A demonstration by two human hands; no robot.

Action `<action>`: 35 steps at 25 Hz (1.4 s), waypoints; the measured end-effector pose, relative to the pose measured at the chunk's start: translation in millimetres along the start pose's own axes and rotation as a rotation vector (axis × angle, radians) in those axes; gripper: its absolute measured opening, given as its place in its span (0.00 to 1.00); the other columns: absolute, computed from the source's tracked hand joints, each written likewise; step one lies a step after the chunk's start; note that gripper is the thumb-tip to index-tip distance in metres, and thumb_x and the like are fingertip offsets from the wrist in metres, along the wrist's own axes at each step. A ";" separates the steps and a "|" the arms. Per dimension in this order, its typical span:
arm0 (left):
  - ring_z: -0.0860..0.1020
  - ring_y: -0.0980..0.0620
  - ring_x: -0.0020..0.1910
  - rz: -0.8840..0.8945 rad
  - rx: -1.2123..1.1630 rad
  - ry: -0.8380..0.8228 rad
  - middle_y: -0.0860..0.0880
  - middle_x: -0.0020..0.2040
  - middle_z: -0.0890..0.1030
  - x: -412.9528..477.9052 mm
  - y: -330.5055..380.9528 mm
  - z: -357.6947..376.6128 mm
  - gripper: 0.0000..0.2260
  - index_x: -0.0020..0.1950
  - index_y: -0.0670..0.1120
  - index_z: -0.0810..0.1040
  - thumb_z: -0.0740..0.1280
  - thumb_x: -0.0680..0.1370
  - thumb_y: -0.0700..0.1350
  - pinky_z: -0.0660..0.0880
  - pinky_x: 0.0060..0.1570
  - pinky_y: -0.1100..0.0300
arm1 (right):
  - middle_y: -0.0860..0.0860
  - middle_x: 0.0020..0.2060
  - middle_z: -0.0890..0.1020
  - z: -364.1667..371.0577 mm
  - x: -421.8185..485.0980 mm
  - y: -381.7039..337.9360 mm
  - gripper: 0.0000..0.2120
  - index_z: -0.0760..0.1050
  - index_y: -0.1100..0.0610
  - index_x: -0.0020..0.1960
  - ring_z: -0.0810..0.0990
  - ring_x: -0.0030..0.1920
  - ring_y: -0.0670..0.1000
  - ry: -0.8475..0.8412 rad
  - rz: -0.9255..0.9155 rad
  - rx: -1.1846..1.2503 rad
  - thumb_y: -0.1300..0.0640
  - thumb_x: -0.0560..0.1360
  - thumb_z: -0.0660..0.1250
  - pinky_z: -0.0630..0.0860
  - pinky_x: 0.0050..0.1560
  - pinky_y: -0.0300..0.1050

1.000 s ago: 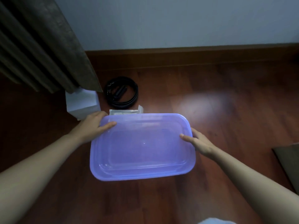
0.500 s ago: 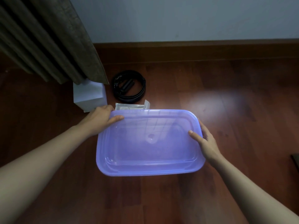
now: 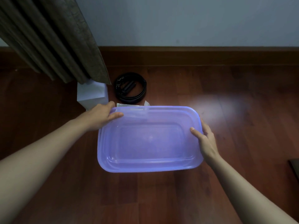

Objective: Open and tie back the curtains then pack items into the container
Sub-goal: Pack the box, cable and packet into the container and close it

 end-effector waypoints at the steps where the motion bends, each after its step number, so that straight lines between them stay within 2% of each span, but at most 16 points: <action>1: 0.72 0.47 0.38 0.011 0.024 0.029 0.47 0.37 0.74 -1.8 1.6 -6.8 0.27 0.47 0.45 0.69 0.53 0.69 0.68 0.63 0.31 0.57 | 0.48 0.67 0.74 -2.8 1.1 -7.6 0.34 0.68 0.52 0.71 0.72 0.67 0.48 0.007 -0.029 0.018 0.49 0.65 0.69 0.67 0.69 0.54; 3: 0.74 0.45 0.41 0.056 0.074 0.111 0.45 0.40 0.76 -4.3 9.5 -22.5 0.28 0.51 0.44 0.72 0.53 0.70 0.68 0.67 0.34 0.54 | 0.49 0.62 0.79 -8.3 3.8 -21.7 0.31 0.69 0.52 0.70 0.77 0.61 0.47 -0.006 -0.069 0.101 0.54 0.67 0.70 0.74 0.62 0.49; 5: 0.76 0.41 0.50 0.107 0.036 0.200 0.40 0.51 0.79 -6.6 22.7 -37.5 0.27 0.59 0.44 0.73 0.55 0.74 0.64 0.71 0.45 0.52 | 0.48 0.48 0.82 -15.7 6.1 -32.4 0.26 0.71 0.50 0.67 0.81 0.46 0.46 -0.049 -0.076 0.249 0.62 0.71 0.69 0.80 0.44 0.44; 6: 0.76 0.42 0.56 0.114 -0.061 0.243 0.40 0.57 0.79 -7.1 28.3 -42.8 0.26 0.64 0.45 0.72 0.55 0.76 0.61 0.70 0.51 0.54 | 0.49 0.41 0.81 -23.7 6.6 -35.1 0.24 0.73 0.50 0.66 0.80 0.38 0.46 -0.048 -0.061 0.328 0.66 0.72 0.67 0.79 0.36 0.42; 8: 0.72 0.46 0.63 0.053 -0.375 0.302 0.44 0.69 0.72 -7.0 26.4 -44.4 0.26 0.73 0.46 0.64 0.52 0.79 0.58 0.64 0.59 0.59 | 0.47 0.32 0.79 -47.8 8.3 -27.8 0.20 0.75 0.51 0.60 0.75 0.27 0.45 0.046 -0.011 0.453 0.68 0.72 0.64 0.74 0.28 0.37; 10: 0.69 0.45 0.67 -0.113 -0.426 0.300 0.42 0.73 0.65 -6.3 8.1 -27.4 0.28 0.76 0.44 0.54 0.55 0.80 0.56 0.63 0.64 0.55 | 0.44 0.27 0.79 -79.4 5.1 -7.5 0.13 0.74 0.52 0.52 0.75 0.24 0.43 0.262 0.027 0.567 0.68 0.73 0.62 0.74 0.26 0.35; 12: 0.69 0.38 0.67 -0.261 -0.246 0.161 0.36 0.71 0.66 -8.0 -14.9 8.0 0.34 0.76 0.41 0.50 0.64 0.78 0.50 0.68 0.60 0.50 | 0.42 0.28 0.80 -104.4 -4.4 21.8 0.12 0.73 0.53 0.53 0.78 0.26 0.41 0.519 0.078 0.710 0.67 0.75 0.62 0.77 0.29 0.35; 14: 0.75 0.35 0.57 -0.280 -0.150 0.013 0.34 0.62 0.74 -12.0 -23.3 38.6 0.31 0.75 0.44 0.55 0.66 0.76 0.40 0.73 0.48 0.52 | 0.44 0.34 0.80 -115.2 -15.2 49.8 0.19 0.68 0.52 0.62 0.81 0.29 0.42 0.746 0.166 0.880 0.67 0.74 0.63 0.78 0.32 0.37; 16: 0.77 0.36 0.51 -0.248 -0.159 0.014 0.35 0.55 0.78 -11.8 -28.1 45.7 0.27 0.71 0.46 0.63 0.64 0.74 0.34 0.74 0.43 0.53 | 0.47 0.38 0.79 -114.1 -19.6 71.0 0.26 0.62 0.50 0.67 0.82 0.37 0.45 0.885 0.221 1.008 0.68 0.74 0.64 0.79 0.39 0.39; 18: 0.78 0.37 0.50 -0.227 -0.173 0.025 0.36 0.54 0.79 -9.1 -28.2 45.8 0.25 0.69 0.46 0.65 0.64 0.73 0.33 0.74 0.44 0.53 | 0.48 0.40 0.79 -113.8 -24.9 88.1 0.29 0.60 0.50 0.69 0.81 0.45 0.48 0.970 0.251 1.027 0.68 0.73 0.63 0.78 0.51 0.45; 19: 0.78 0.38 0.51 -0.229 -0.181 0.025 0.37 0.55 0.79 -8.6 -28.7 45.3 0.26 0.69 0.47 0.66 0.64 0.73 0.33 0.74 0.44 0.53 | 0.48 0.43 0.80 -113.0 -26.8 95.5 0.29 0.59 0.49 0.69 0.80 0.46 0.47 0.996 0.274 1.001 0.68 0.73 0.64 0.77 0.57 0.47; 21: 0.77 0.39 0.52 -0.235 -0.187 0.025 0.38 0.56 0.78 -8.1 -29.5 45.2 0.26 0.69 0.47 0.66 0.64 0.73 0.32 0.72 0.45 0.54 | 0.52 0.52 0.80 -109.0 -29.4 107.4 0.30 0.58 0.49 0.70 0.79 0.46 0.46 1.014 0.319 0.942 0.66 0.74 0.65 0.74 0.61 0.50; 24: 0.77 0.39 0.54 -0.235 -0.220 0.055 0.39 0.57 0.79 -9.9 -27.0 44.5 0.26 0.68 0.47 0.68 0.64 0.72 0.31 0.70 0.46 0.56 | 0.54 0.65 0.74 -103.4 -28.4 117.7 0.31 0.57 0.49 0.72 0.79 0.57 0.51 0.985 0.334 0.850 0.61 0.75 0.67 0.73 0.63 0.48; 26: 0.77 0.40 0.54 -0.246 -0.253 0.068 0.40 0.57 0.79 -10.5 -27.7 43.3 0.26 0.68 0.47 0.69 0.64 0.72 0.31 0.70 0.46 0.56 | 0.55 0.69 0.70 -109.0 -29.5 121.8 0.32 0.56 0.53 0.74 0.75 0.63 0.54 0.976 0.371 0.639 0.57 0.75 0.68 0.70 0.63 0.44; 29: 0.77 0.40 0.54 -0.257 -0.284 0.070 0.39 0.58 0.78 -12.5 -26.4 43.4 0.27 0.69 0.47 0.69 0.65 0.72 0.30 0.70 0.47 0.55 | 0.62 0.71 0.62 -122.3 -34.5 129.3 0.34 0.57 0.60 0.74 0.67 0.68 0.62 0.927 0.581 0.165 0.50 0.75 0.67 0.64 0.66 0.50; 35: 0.76 0.39 0.56 -0.273 -0.282 0.085 0.38 0.59 0.77 -15.5 -22.6 40.9 0.27 0.70 0.46 0.68 0.65 0.72 0.30 0.69 0.47 0.55 | 0.66 0.69 0.62 -121.6 -36.5 131.8 0.30 0.62 0.67 0.70 0.69 0.66 0.63 0.836 0.734 -0.003 0.49 0.76 0.64 0.65 0.64 0.52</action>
Point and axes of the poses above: each hand's wrist, its own x-axis towards the middle knuckle, its own z-axis out of the palm, y = z × x, the point moved 8 cm from there along x, towards the middle knuckle
